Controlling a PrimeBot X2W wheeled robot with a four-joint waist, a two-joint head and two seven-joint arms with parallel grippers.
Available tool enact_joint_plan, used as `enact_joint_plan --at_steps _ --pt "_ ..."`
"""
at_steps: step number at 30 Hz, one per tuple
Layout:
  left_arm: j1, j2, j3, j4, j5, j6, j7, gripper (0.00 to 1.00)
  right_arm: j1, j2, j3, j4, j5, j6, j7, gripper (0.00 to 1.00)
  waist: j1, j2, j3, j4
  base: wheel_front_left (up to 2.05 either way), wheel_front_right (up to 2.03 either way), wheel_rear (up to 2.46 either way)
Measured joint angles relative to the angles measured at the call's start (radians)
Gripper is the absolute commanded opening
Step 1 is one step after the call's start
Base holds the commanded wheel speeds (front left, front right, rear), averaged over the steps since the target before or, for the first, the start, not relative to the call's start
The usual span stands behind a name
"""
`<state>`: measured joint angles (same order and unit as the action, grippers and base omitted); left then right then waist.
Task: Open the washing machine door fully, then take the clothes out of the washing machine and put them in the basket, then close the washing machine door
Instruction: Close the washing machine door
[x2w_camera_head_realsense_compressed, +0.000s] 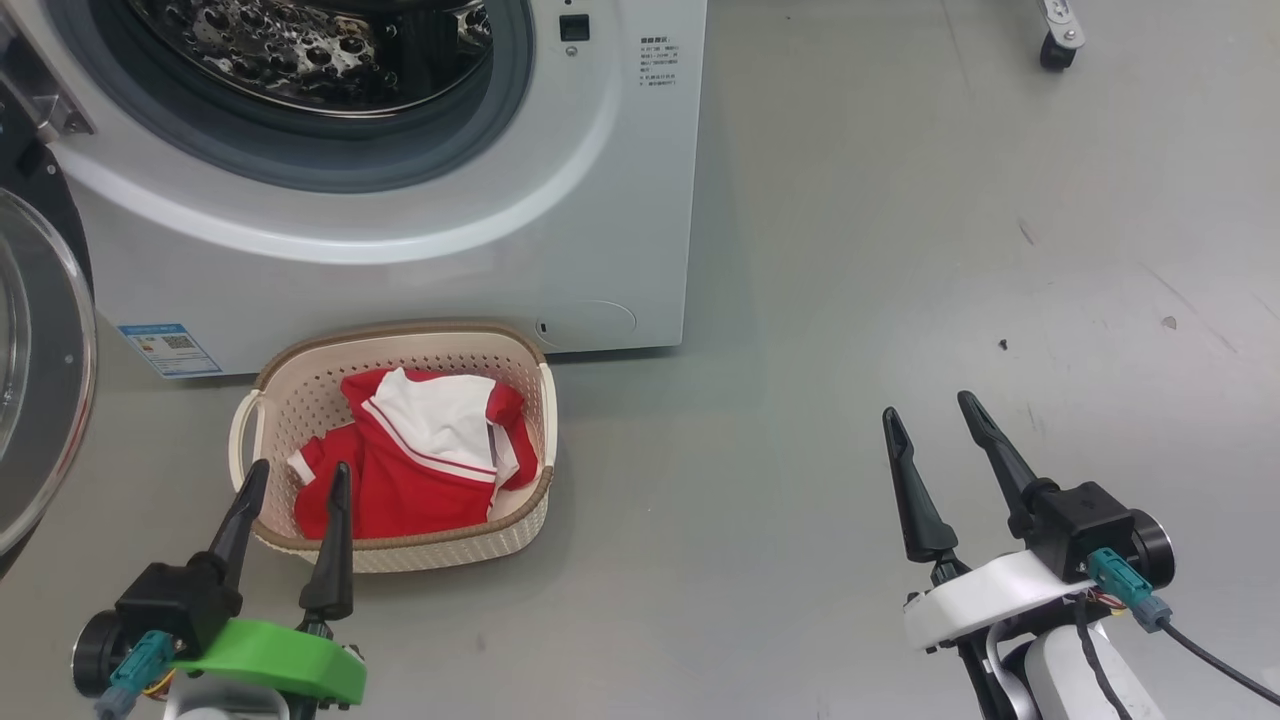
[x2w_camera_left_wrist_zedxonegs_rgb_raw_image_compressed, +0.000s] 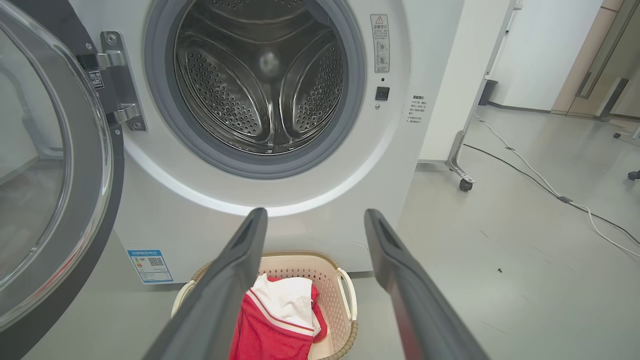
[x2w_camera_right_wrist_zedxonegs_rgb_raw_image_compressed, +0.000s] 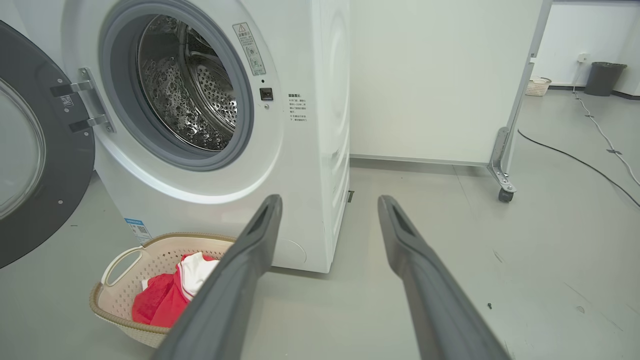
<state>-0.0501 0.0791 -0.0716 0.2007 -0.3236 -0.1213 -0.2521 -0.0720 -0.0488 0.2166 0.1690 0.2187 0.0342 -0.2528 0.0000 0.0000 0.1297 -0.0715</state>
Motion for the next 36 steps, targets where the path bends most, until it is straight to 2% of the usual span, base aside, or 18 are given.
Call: enact_joint_plan --at_steps 36 --pt "0.0 -0.007 0.0 -0.003 0.008 0.0 0.0 1.0 0.0 0.0 0.005 0.006 0.0 0.008 0.0 1.0 0.0 0.0 -0.007 0.001 -0.08 0.08 0.0"
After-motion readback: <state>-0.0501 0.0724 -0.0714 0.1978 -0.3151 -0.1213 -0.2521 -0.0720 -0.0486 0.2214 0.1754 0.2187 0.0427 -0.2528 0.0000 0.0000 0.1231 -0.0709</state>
